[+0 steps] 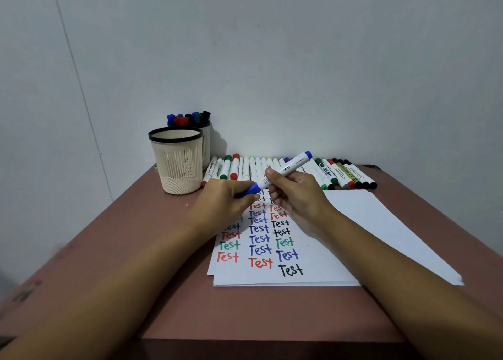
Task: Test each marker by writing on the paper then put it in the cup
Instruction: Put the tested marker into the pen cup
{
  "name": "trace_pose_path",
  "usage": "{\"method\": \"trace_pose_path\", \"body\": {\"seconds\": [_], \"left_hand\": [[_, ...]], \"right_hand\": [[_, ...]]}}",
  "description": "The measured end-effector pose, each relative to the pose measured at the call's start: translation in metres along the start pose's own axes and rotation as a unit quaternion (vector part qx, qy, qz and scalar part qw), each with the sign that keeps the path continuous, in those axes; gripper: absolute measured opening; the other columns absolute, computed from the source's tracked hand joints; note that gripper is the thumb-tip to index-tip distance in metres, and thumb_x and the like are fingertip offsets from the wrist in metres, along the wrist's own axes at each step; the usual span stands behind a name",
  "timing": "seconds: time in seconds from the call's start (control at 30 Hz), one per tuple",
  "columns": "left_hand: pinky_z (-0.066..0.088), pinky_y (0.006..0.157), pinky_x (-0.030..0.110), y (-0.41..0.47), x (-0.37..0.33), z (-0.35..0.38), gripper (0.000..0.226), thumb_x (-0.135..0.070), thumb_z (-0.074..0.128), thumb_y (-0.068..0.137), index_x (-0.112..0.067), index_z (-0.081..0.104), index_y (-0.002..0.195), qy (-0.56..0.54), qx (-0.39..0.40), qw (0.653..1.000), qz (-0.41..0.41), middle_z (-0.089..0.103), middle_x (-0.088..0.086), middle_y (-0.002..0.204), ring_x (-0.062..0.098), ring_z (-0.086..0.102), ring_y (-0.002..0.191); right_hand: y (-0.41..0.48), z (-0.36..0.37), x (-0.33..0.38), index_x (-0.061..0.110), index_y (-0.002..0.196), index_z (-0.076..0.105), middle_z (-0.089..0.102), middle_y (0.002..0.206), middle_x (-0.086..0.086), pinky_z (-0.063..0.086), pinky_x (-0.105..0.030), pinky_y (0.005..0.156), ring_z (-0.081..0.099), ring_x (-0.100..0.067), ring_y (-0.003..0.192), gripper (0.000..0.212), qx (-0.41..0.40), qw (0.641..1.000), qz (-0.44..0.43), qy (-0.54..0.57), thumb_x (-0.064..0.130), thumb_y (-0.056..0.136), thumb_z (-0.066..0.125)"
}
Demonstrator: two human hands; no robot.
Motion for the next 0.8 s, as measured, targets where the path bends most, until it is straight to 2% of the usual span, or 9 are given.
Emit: {"method": "trace_pose_path", "body": {"seconds": [0.1,0.2,0.3,0.37,0.47,0.53,0.63,0.73,0.8], "left_hand": [[0.045,0.051,0.035,0.0,-0.005,0.0,0.02,-0.018,0.066,0.083,-0.001,0.072,0.092,0.058,-0.022,0.995,0.074,0.065,0.012,0.063,0.023,0.056,0.05],[0.042,0.046,0.025,0.0,-0.008,0.0,0.02,-0.012,0.069,0.079,-0.001,0.072,0.096,0.079,-0.028,0.992,0.095,0.066,0.009,0.061,0.016,0.053,0.047],[0.049,0.049,0.032,0.001,-0.008,0.002,0.019,-0.012,0.069,0.081,-0.001,0.072,0.096,0.08,-0.011,0.992,0.1,0.067,0.01,0.065,0.019,0.056,0.049],[0.052,0.059,0.032,0.003,-0.005,0.003,0.023,-0.015,0.068,0.084,-0.005,0.071,0.104,0.035,-0.007,0.998,0.047,0.07,0.01,0.076,0.014,0.06,0.057],[0.045,0.061,0.008,0.006,0.002,0.001,0.031,-0.021,0.067,0.084,-0.009,0.067,0.113,-0.107,-0.021,0.991,-0.075,0.069,-0.002,0.085,-0.008,0.057,0.062],[0.048,0.063,0.015,0.006,0.005,0.0,0.024,-0.02,0.066,0.085,-0.011,0.068,0.107,-0.152,-0.036,0.982,-0.105,0.065,-0.005,0.079,-0.002,0.058,0.065],[0.052,0.069,0.032,0.006,0.005,-0.008,0.015,-0.019,0.067,0.084,-0.017,0.067,0.099,-0.165,-0.088,0.974,-0.131,0.065,0.006,0.084,0.02,0.061,0.078],[0.051,0.059,0.015,0.007,0.005,-0.021,0.009,-0.015,0.067,0.084,-0.021,0.064,0.091,-0.207,-0.145,0.958,-0.135,0.063,0.005,0.083,0.008,0.061,0.073],[0.045,0.054,0.009,0.009,0.004,-0.03,0.007,-0.015,0.066,0.085,-0.019,0.063,0.09,-0.203,-0.17,0.955,-0.131,0.063,0.002,0.08,0.002,0.059,0.066]], "right_hand": [[-0.001,0.001,-0.003,0.003,0.076,0.063,0.054,0.06,-0.004,0.045,-0.019,0.052,0.049,-0.01,0.053,0.019,-0.021,0.999,0.02,0.034,0.016,0.089,0.063],[0.001,0.001,-0.004,0.002,0.077,0.063,0.054,0.06,-0.004,0.047,-0.017,0.051,0.049,-0.01,0.052,0.018,-0.033,0.998,0.029,0.053,0.016,0.089,0.063],[0.002,-0.001,-0.005,0.001,0.079,0.062,0.055,0.061,-0.005,0.048,-0.017,0.051,0.05,-0.01,0.052,0.018,-0.031,0.996,0.048,0.063,0.016,0.089,0.064],[0.003,-0.002,-0.005,0.001,0.079,0.062,0.055,0.062,-0.006,0.047,-0.017,0.048,0.05,-0.01,0.051,0.02,-0.026,0.995,0.06,0.069,0.018,0.089,0.064],[0.006,-0.004,-0.003,0.003,0.081,0.064,0.057,0.065,-0.008,0.046,-0.018,0.046,0.051,-0.01,0.049,0.024,-0.026,0.993,0.081,0.08,0.026,0.088,0.066],[0.007,-0.006,-0.004,0.006,0.086,0.064,0.06,0.07,-0.009,0.047,-0.021,0.05,0.053,-0.012,0.054,0.03,-0.026,0.992,0.097,0.076,0.036,0.088,0.063],[0.014,-0.018,-0.004,0.009,0.097,0.06,0.062,0.078,-0.01,0.051,-0.029,0.062,0.059,-0.018,0.068,0.042,-0.073,0.989,0.095,0.087,0.048,0.094,0.048],[0.02,-0.033,-0.003,0.007,0.097,0.06,0.059,0.081,-0.005,0.051,-0.037,0.075,0.056,-0.021,0.078,0.038,-0.166,0.981,0.027,-0.1,0.039,0.1,0.039],[0.019,-0.031,-0.004,0.007,0.101,0.064,0.062,0.09,-0.006,0.047,-0.034,0.079,0.057,-0.022,0.087,0.032,-0.138,0.939,-0.068,-0.308,0.027,0.101,0.039]]}}
Point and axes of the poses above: each hand's wrist, its own y-axis towards the middle knuckle, its own z-axis out of the palm, x = y × z, the point moved 4 cm from there along y, towards the middle knuckle
